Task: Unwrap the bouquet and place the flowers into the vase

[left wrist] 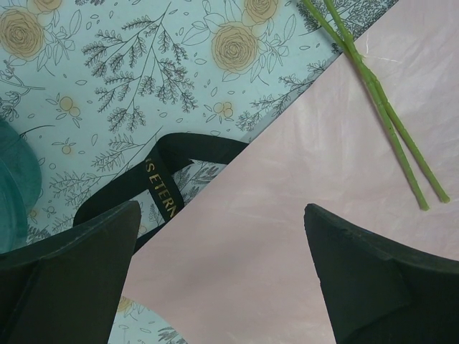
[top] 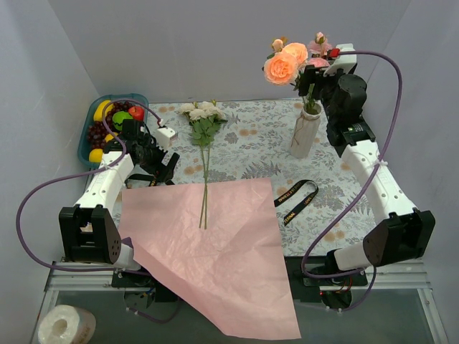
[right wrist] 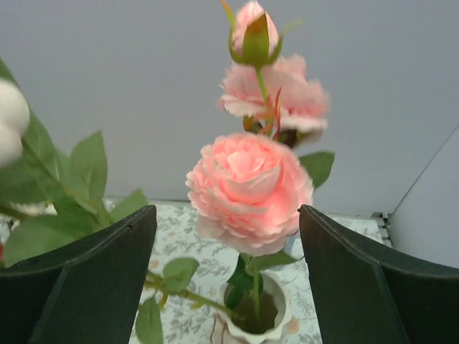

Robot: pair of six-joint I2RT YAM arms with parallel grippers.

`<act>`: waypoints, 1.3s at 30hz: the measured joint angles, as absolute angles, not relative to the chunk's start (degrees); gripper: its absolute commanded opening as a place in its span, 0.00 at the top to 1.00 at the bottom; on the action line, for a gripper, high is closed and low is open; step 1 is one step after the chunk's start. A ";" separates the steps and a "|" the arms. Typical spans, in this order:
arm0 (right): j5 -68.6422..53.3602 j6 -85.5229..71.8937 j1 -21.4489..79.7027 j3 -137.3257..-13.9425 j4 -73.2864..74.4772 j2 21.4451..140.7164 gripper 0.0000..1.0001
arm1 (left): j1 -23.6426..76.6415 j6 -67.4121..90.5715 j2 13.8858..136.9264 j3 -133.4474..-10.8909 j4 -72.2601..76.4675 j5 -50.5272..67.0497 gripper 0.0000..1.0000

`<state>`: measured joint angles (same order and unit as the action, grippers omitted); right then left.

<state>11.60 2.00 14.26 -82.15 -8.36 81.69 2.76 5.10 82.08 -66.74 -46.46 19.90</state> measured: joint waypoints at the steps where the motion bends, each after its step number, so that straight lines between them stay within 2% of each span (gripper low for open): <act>1: 11.11 1.37 14.28 -81.17 -8.01 81.14 0.13 | 2.76 5.10 82.08 -66.81 -46.46 19.90 0.02; 7: 9.80 -1.61 14.33 -69.38 -8.01 72.14 0.13 | 2.76 4.84 82.08 -66.83 -46.46 19.90 0.02; 15: 12.71 -3.51 14.33 -71.48 -7.84 64.93 0.12 | 2.76 4.86 82.08 -66.83 -46.78 19.92 0.02; 19: 12.93 -4.10 14.33 -70.67 -7.73 60.55 0.21 | 2.76 4.89 82.06 -66.83 -46.78 19.92 0.02; 21: 11.05 -4.12 14.33 -67.66 -8.86 56.29 0.21 | 2.76 5.10 82.04 -66.83 -46.78 19.92 0.02; 28: 2.11 -4.29 18.50 -54.13 -9.96 43.31 0.15 | 2.76 6.44 82.04 -68.49 -47.92 20.34 0.02; 31: 3.46 -2.87 27.97 -51.31 -8.34 44.60 0.14 | 2.76 7.14 82.06 -69.73 -48.05 20.43 0.02; 33: 7.20 -0.89 37.45 -51.09 -7.35 48.99 0.15 | 2.76 7.53 82.06 -70.30 -48.01 20.40 0.02; 35: 8.32 0.21 42.87 -51.24 -7.25 54.26 0.16 | 2.76 7.90 82.06 -70.57 -48.03 20.36 0.02; 39: 9.28 -0.30 45.82 -53.34 -5.41 68.86 0.19 | 2.76 8.51 82.17 -70.89 -48.45 20.25 0.02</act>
<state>9.28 -0.30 45.82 -53.34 -5.41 68.86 2.76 8.51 82.17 -70.89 -48.45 20.25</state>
